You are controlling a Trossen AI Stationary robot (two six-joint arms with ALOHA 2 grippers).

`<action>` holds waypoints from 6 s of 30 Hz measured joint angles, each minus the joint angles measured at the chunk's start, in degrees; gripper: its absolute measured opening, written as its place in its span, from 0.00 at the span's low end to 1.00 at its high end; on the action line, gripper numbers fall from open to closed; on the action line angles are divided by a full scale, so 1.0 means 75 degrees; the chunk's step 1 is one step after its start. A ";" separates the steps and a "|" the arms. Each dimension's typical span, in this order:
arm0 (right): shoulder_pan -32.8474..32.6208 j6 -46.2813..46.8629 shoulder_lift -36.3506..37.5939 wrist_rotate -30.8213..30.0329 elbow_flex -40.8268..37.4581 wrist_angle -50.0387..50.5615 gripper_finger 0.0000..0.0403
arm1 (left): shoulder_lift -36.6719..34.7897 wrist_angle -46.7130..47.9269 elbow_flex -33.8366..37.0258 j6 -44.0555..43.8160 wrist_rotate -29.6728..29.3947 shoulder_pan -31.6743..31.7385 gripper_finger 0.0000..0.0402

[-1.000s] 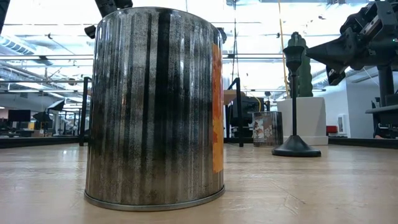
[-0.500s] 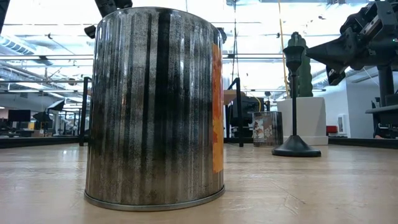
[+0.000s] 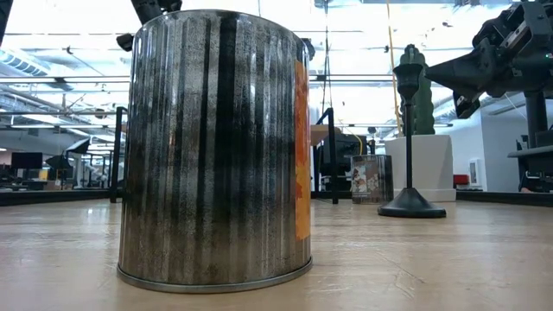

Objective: Pick & Place candle stick holders
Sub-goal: Put the left black candle holder on the shelf

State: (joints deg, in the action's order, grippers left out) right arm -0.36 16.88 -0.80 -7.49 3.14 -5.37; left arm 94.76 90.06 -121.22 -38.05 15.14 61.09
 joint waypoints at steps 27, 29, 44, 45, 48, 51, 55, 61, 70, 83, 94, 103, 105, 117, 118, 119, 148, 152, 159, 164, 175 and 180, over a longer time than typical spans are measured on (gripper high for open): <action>0.0000 0.0000 0.0001 0.0003 0.0002 0.0000 0.00 | -0.2307 -0.0007 -0.0409 -0.1335 0.0982 -0.2866 0.37; 0.0000 0.0000 0.0001 0.0003 0.0001 0.0000 0.00 | -0.2472 -0.0003 -0.0304 -0.2012 0.0509 -0.3591 0.37; 0.0000 0.0000 0.0001 0.0003 -0.0001 0.0000 0.00 | -0.2660 -0.0004 0.1445 -0.3982 0.0328 -0.8203 0.37; 0.0000 0.0000 0.0001 0.0003 0.0002 0.0000 0.00 | -0.2683 -0.0018 0.1611 -0.4058 0.0443 -0.8481 0.37; 0.0000 -0.0001 0.0001 0.0002 0.0002 0.0000 0.00 | -0.2726 -0.0012 0.2120 -0.4346 0.0738 -0.9306 0.37; 0.0000 -0.0001 0.0000 0.0000 0.0001 0.0000 0.00 | -0.2805 -0.0013 0.2737 -0.4566 0.0894 -1.0168 0.37; 0.0000 0.0000 -0.0002 0.0000 0.0000 0.0000 0.00 | -0.3012 -0.0009 0.3590 -0.4935 0.0943 -1.1266 0.37; 0.0000 0.0000 -0.0002 0.0000 0.0002 0.0000 0.00 | -0.3503 -0.0009 0.4536 -0.6056 0.0698 -1.2671 0.37; 0.0000 0.0248 -0.0002 0.0000 0.0001 0.0000 0.00 | -0.3962 0.0003 0.5451 -0.7634 -0.0631 -1.3973 0.37; 0.0000 0.0242 -0.0002 0.0000 0.0000 0.0000 0.00 | -0.3274 -0.0020 0.5719 -0.7458 -0.1355 -1.4164 0.37; 0.0000 0.0256 -0.0002 0.0000 0.0001 0.0000 0.00 | -0.2620 -0.0012 0.5719 -0.7093 -0.1436 -1.4168 0.37; 0.0000 0.0259 -0.0002 0.0000 0.0001 0.0000 0.00 | -0.2477 0.0007 0.6387 -0.7633 -0.0980 -1.4174 0.33; 0.0000 0.0259 -0.0002 0.0000 0.0002 0.0000 0.00 | -0.2474 0.0004 0.6540 -0.7680 -0.0819 -1.4173 0.31; 0.0000 0.0259 -0.0002 0.0003 0.0001 0.0000 0.00 | -0.2483 -0.0462 0.6585 -0.7798 -0.1001 -1.4171 0.30; 0.0000 0.0259 -0.0002 0.0003 0.0001 0.0000 0.00 | -0.2483 -0.0534 0.6585 -0.7798 -0.1003 -1.4171 0.30; 0.0000 0.0259 -0.0002 0.0003 0.0001 0.0000 0.00 | -0.2483 -0.0582 0.6585 -0.7798 -0.1009 -1.4171 0.30; 0.0000 0.0494 0.0001 0.0006 0.0002 -0.0003 0.00 | -0.2436 -0.1411 0.7181 -0.7798 -0.1019 -1.4165 0.30; 0.0000 0.0551 0.0001 0.0006 0.0000 -0.0003 0.00 | -0.2439 -0.1377 0.7194 -0.7807 -0.1024 -1.4165 0.24; 0.0000 0.0551 0.0001 0.0006 0.0002 -0.0003 0.00 | -0.2454 -0.1403 0.7185 -0.7768 -0.1085 -1.4165 0.04; 0.0000 0.0551 0.0001 0.0006 -0.0001 -0.0003 0.00 | -0.2451 -0.1375 0.7188 -0.7763 -0.1047 -1.4165 0.05; 0.0000 0.0548 0.0001 0.0006 0.0002 -0.0003 0.00 | -0.2883 -0.1402 0.6926 -0.7791 -0.1195 -1.3980 0.04; 0.0000 0.0545 0.0001 0.0006 0.0000 -0.0003 0.00 | -0.3143 -0.1387 0.6472 -0.7750 -0.1881 -1.3601 0.04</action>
State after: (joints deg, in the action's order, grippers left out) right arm -0.36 20.97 -0.80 -7.44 3.14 -5.39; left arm 71.19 79.66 -72.68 -96.17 1.03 -40.92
